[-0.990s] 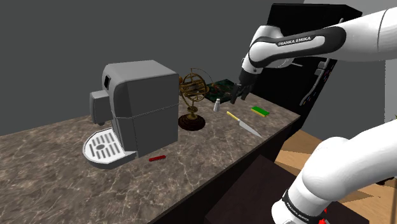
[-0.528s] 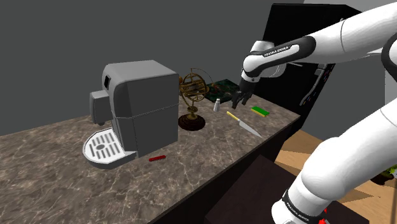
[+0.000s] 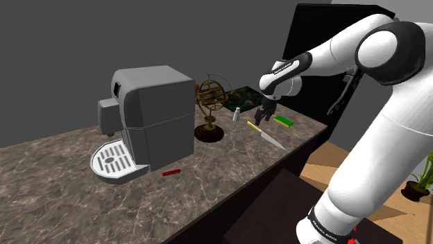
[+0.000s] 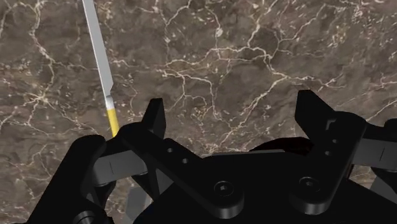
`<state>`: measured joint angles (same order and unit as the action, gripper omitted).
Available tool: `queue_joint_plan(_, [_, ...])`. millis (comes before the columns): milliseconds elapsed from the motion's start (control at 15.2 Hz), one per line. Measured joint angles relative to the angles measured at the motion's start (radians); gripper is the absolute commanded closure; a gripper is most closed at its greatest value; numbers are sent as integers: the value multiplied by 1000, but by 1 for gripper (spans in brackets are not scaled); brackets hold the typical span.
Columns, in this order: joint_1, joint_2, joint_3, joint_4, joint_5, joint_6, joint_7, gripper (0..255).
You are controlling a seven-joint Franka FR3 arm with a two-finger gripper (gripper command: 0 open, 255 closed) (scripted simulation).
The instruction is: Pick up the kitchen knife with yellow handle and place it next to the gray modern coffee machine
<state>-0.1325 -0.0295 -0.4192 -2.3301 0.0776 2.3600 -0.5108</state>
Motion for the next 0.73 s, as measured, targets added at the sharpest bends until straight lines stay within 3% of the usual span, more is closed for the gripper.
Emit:
queue_joint_plan(396, [-49,226,-19,120,117,60,-137,0])
queue_joint_plan(726, [-126,415,-3,271,199,64,-231,0])
